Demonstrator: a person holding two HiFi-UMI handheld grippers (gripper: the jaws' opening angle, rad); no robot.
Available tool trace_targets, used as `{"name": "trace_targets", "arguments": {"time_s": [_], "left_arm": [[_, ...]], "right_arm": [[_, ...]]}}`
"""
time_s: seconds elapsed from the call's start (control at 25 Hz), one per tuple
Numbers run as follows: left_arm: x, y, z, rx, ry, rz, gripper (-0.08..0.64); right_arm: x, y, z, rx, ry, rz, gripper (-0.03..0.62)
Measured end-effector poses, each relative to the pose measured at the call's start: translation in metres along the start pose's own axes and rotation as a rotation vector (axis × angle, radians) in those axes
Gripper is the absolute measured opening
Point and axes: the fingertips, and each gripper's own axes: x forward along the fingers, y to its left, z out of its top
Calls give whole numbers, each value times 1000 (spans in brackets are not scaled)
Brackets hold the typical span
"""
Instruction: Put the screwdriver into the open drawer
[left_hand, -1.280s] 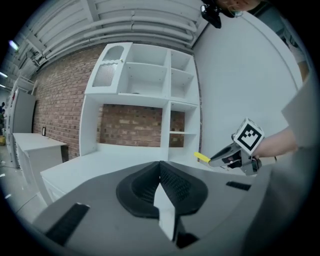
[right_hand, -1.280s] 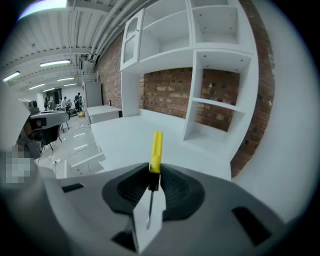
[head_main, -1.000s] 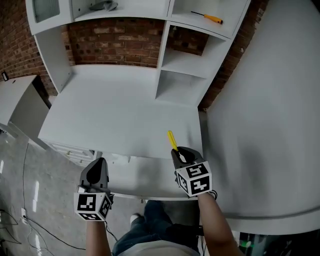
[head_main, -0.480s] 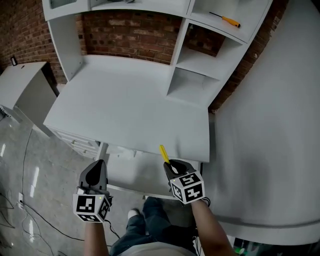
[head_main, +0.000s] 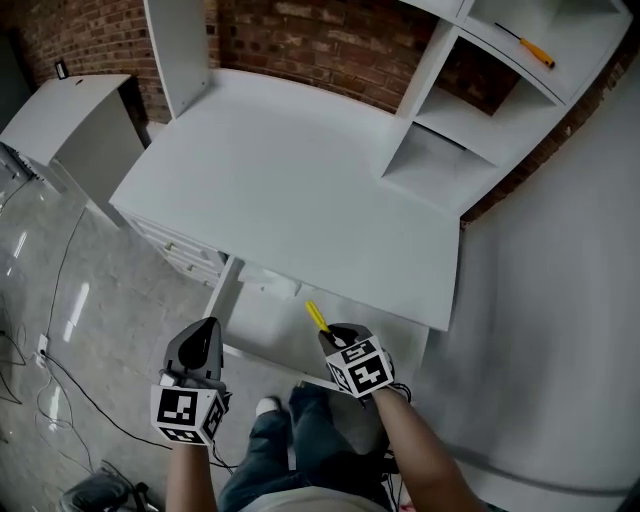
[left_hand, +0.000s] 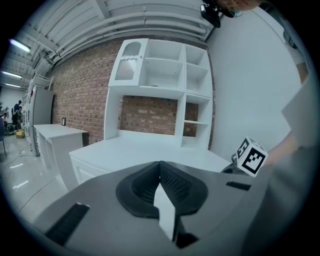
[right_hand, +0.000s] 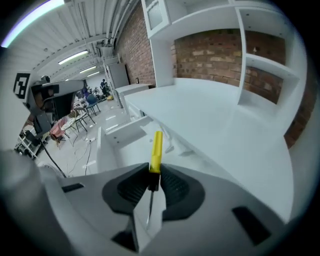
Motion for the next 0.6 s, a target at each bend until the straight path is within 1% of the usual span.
{"name": "trace_targets", "arguments": {"time_s": [0.32,0.48,0.6], "left_arm": [[-9,19,-23,-14,50,57,12],[-13,28,-34,-8,86,72,12],[-19,39,-37,-3,101,93,12]], "right_arm": [[65,2,-29,-66,174,61,80],[93,9,-38,-93,230,99,80],[111,17,-40,-127,264,115,81]]}}
